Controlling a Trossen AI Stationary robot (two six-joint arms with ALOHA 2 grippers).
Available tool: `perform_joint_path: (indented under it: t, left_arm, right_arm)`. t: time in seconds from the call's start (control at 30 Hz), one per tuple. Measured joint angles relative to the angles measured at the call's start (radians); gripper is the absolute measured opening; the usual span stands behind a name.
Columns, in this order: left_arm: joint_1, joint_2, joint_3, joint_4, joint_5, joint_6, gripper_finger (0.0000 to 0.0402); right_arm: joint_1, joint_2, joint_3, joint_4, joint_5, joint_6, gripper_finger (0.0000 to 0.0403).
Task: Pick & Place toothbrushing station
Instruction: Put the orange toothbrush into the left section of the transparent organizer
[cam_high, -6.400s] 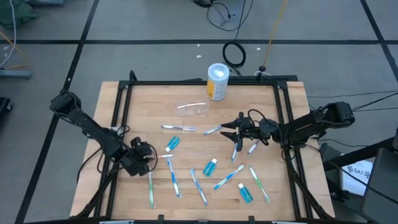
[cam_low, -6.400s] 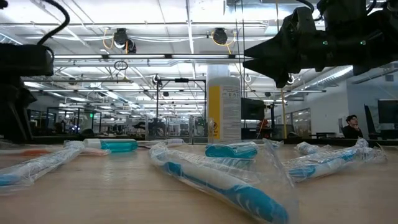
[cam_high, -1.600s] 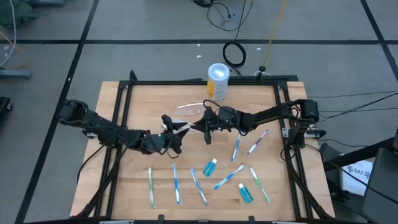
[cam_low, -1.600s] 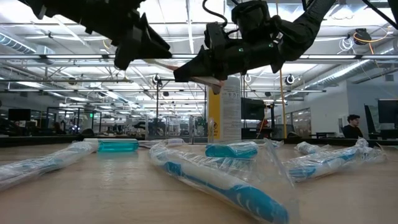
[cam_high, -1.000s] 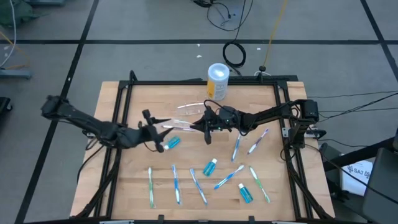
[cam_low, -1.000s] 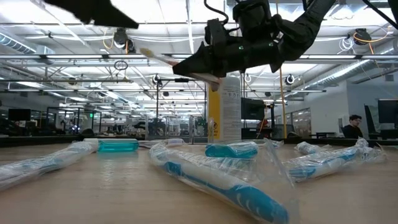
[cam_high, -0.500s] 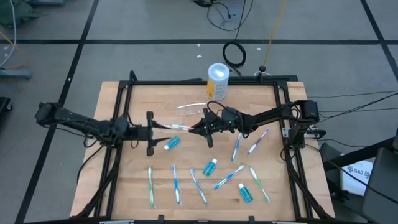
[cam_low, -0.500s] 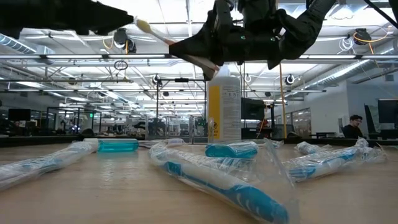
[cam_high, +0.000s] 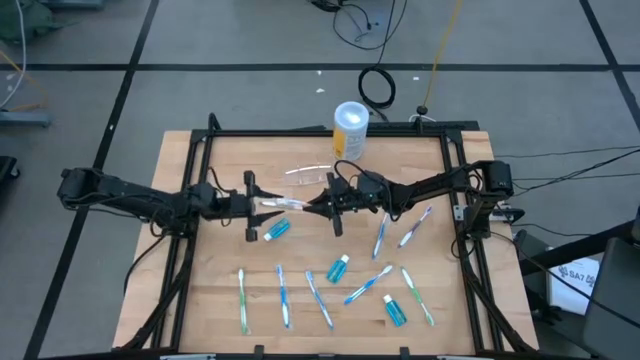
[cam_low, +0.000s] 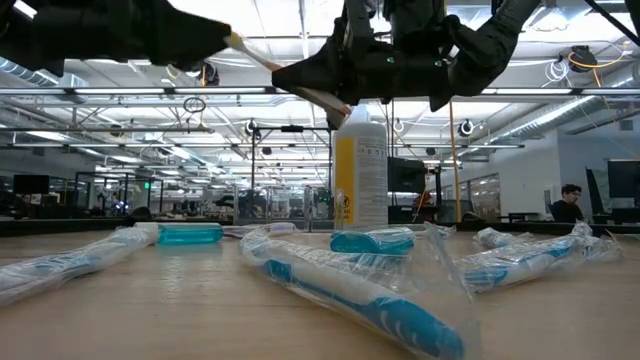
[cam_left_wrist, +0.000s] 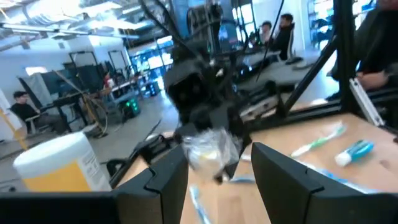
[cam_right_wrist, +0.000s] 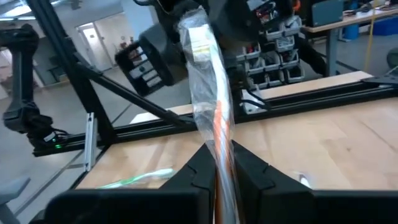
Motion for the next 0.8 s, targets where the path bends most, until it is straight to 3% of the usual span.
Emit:
perform_joint_path:
  t: [0.2, 0.4, 0.8]
  left_arm:
    - [0.013, 0.056, 0.002, 0.013, 0.021, -0.001, 0.0182]
    - [0.022, 0.187, 0.035, 0.202, 0.066, -0.052, 0.0182]
    - [0.022, 0.336, 0.135, 0.209, 0.059, -0.075, 0.0180]
  right_arm:
    - [0.008, 0.000, 0.000, 0.050, -0.001, 0.002, 0.0016]
    - [0.022, 0.000, 0.000, 0.072, -0.003, 0.000, 0.0020]
    - [0.020, -0.001, 0.000, 0.070, 0.000, -0.002, 0.0019]
